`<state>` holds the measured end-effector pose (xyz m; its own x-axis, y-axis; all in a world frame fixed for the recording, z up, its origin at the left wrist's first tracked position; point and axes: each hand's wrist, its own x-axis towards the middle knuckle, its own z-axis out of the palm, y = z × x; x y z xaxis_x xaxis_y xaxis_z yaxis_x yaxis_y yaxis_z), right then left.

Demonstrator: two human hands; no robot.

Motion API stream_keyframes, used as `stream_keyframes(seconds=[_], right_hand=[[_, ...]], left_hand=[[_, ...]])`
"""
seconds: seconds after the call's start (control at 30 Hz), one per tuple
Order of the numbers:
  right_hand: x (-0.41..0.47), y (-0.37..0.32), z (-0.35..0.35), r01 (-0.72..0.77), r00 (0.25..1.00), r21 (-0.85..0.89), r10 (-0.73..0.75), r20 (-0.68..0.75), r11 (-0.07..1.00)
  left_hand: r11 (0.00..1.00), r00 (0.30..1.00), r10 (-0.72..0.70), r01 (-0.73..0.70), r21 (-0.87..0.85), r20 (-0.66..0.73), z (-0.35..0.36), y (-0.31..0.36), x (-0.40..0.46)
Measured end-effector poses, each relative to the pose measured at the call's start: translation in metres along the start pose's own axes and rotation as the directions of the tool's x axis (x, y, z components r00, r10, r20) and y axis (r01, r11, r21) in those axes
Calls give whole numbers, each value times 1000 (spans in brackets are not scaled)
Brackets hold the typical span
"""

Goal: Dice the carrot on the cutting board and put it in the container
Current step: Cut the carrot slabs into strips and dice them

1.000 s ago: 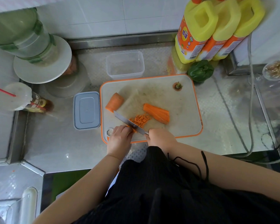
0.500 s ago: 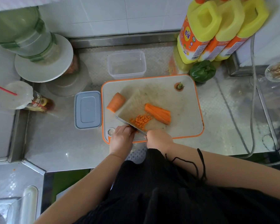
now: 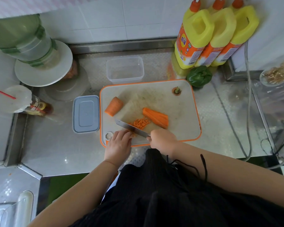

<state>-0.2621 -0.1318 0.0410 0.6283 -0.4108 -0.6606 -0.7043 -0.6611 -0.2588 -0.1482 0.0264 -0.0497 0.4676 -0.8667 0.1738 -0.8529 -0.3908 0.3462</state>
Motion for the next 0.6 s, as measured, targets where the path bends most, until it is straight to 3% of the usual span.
stream_keyframes(seconds=[0.2,0.4,0.6], right_hand=[[5,4,-5,-65,998,161,62,28,985],[1,11,-22,-64,997,288,72,-20,956],[-4,16,-26,-24,998,341,43,-48,940]], left_hand=[[986,998,39,-46,159,49,0,-3,0],[994,997,62,-57,97,-46,-9,6,11],[977,981,186,-178,122,-59,-10,11,25]])
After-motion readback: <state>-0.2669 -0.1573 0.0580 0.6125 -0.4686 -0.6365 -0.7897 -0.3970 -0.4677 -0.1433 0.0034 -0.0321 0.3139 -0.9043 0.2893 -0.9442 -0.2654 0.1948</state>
